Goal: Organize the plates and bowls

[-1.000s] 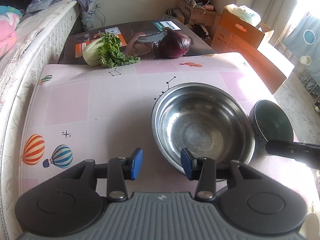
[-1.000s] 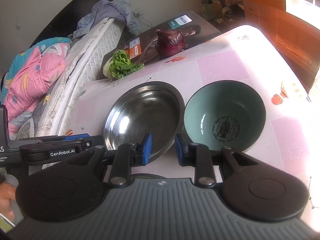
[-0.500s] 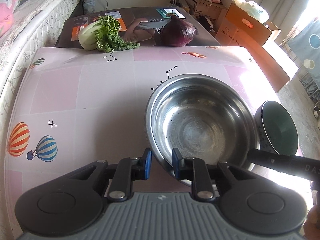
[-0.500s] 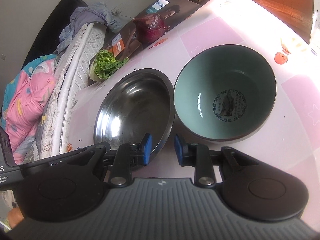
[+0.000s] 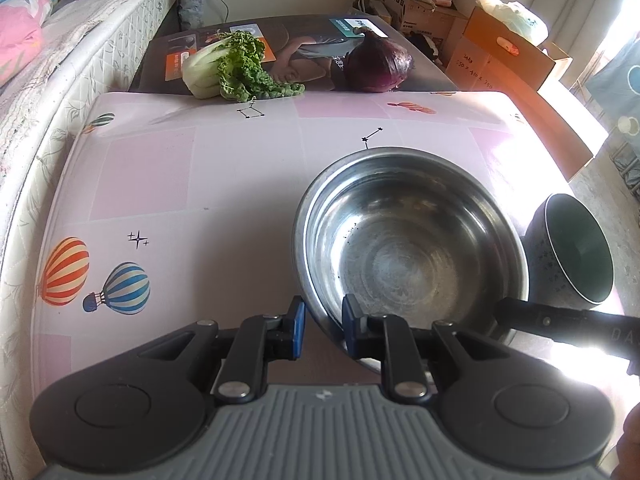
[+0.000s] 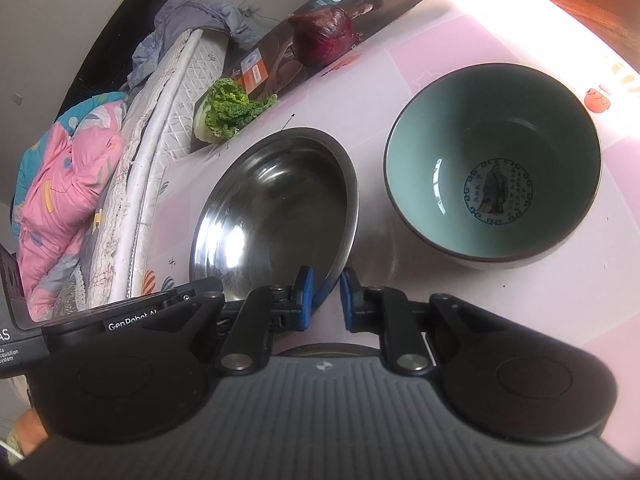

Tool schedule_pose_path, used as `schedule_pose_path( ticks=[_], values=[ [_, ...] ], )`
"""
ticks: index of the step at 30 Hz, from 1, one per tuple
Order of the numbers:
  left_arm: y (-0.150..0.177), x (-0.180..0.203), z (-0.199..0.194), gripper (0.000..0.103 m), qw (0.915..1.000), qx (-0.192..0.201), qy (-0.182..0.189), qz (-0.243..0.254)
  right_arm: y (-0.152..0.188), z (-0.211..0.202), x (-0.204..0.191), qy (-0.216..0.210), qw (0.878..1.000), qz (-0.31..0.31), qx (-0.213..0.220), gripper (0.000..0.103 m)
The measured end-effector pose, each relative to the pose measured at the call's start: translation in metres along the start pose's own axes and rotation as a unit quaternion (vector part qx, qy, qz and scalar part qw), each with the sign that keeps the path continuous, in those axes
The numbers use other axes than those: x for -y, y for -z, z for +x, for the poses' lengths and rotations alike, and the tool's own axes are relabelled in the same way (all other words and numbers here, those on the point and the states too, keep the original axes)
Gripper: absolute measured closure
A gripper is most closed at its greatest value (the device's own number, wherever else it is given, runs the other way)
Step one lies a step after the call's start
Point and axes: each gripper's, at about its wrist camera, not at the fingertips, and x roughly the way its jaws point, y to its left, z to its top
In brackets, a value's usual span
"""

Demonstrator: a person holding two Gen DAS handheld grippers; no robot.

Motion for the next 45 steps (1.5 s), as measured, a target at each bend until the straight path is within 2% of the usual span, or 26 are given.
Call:
schedule_pose_path(
  ticks=[15, 25, 28, 31, 35, 37, 45],
  values=[
    [0.028, -0.04, -0.019, 0.082, 0.9998, -0.003, -0.019, -0.007, 0.02, 0.017, -0.044, -0.018, 0.998, -0.049, -0.041, 0.089],
    [0.035, -0.045, -0.024, 0.08, 0.9998, -0.002, -0.02, -0.007, 0.024, 0.019, -0.05, -0.019, 0.997, -0.059, -0.05, 0.087],
    [0.036, -0.046, -0.025, 0.078, 0.9998, -0.002, -0.016, -0.007, 0.023, 0.018, -0.049, -0.016, 0.997, -0.058, -0.049, 0.086],
    [0.037, -0.045, -0.03, 0.069, 0.9998, 0.007, -0.015, -0.005, 0.021, 0.017, -0.047, -0.017, 0.997, -0.053, -0.048, 0.083],
    [0.035, -0.041, -0.042, 0.06, 0.9994, 0.03, -0.018, -0.001, 0.018, 0.01, -0.046, -0.016, 0.998, -0.053, -0.038, 0.076],
    [0.035, -0.038, -0.049, 0.059, 0.9989, 0.042, -0.019, 0.003, 0.017, 0.005, -0.046, -0.014, 0.998, -0.056, -0.031, 0.073],
    [0.036, -0.013, -0.082, 0.047, 0.995, 0.088, -0.022, 0.04, 0.016, -0.032, -0.047, -0.013, 0.997, -0.071, 0.003, 0.069]
  ],
)
